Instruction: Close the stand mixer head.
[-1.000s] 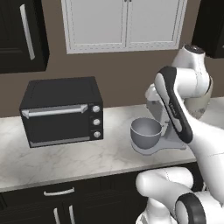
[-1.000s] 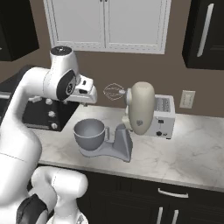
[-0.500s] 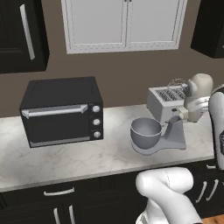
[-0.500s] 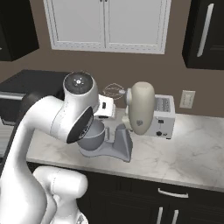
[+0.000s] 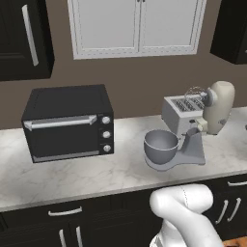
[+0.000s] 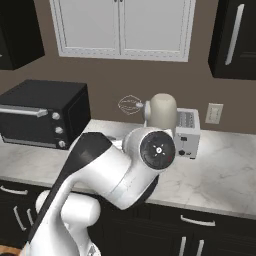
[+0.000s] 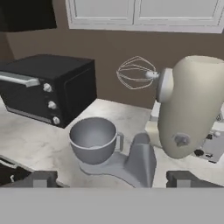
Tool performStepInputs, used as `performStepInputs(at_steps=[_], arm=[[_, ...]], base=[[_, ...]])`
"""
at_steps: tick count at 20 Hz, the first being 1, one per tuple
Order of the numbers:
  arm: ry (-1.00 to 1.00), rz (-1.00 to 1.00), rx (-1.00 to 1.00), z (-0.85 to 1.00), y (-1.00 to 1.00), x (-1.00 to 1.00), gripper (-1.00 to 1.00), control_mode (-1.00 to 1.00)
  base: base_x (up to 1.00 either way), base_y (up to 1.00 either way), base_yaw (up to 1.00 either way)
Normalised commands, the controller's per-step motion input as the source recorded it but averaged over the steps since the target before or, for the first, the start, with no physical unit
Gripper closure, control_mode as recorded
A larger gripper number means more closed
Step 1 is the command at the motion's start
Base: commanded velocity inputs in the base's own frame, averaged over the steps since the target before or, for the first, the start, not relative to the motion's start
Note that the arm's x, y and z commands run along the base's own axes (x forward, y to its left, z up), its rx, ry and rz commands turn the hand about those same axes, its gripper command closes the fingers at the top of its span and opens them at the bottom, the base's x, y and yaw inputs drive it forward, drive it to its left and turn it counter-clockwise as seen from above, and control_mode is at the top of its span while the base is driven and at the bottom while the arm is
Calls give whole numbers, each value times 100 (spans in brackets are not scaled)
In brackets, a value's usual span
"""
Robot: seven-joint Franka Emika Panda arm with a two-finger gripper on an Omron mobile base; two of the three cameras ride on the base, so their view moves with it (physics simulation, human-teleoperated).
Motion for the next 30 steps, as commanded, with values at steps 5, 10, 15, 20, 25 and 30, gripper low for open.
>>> performStepInputs(at_steps=[5, 10, 15, 20, 25, 30], arm=[[-24, 21, 3, 9, -84, 26, -100, -100], [-18, 6, 0, 0, -60, 83, -100, -100], [-5, 4, 0, 0, -21, 100, -100, -100], [0, 5, 0, -19, 0, 65, -100, -100], [0, 12, 0, -18, 1, 38, -100, -100], [6, 36, 0, -9, 29, 30, -100, -100]], base=[[0, 0, 0], [0, 0, 0], [0, 0, 0], [0, 0, 0], [0, 0, 0], [0, 0, 0]])
